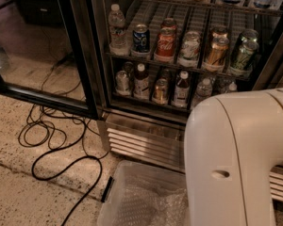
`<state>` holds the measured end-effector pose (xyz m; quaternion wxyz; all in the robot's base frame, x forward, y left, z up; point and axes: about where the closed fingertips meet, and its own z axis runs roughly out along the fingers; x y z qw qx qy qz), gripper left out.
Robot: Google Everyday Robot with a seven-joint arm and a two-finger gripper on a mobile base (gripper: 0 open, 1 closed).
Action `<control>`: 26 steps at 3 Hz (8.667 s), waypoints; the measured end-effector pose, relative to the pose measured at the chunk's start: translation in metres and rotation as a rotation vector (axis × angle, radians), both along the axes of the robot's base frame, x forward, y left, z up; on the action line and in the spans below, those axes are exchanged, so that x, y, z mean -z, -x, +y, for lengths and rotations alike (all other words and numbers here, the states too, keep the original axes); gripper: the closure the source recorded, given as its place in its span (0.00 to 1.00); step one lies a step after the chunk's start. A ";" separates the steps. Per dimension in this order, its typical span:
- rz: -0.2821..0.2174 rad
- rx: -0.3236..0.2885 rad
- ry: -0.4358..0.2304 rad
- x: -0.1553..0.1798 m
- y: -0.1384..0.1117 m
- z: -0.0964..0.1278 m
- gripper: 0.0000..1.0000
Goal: Pick water bottle from bottom shelf of fridge
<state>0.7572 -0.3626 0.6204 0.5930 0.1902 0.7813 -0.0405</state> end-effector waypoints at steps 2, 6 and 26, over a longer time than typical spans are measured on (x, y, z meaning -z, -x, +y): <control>-0.013 -0.009 -0.006 -0.004 0.000 0.005 1.00; -0.043 -0.030 -0.005 -0.016 -0.001 0.014 1.00; 0.684 -0.103 -0.554 0.117 0.207 0.100 1.00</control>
Offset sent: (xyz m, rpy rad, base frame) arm -0.0302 0.0415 0.1124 0.0547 -0.1680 0.0502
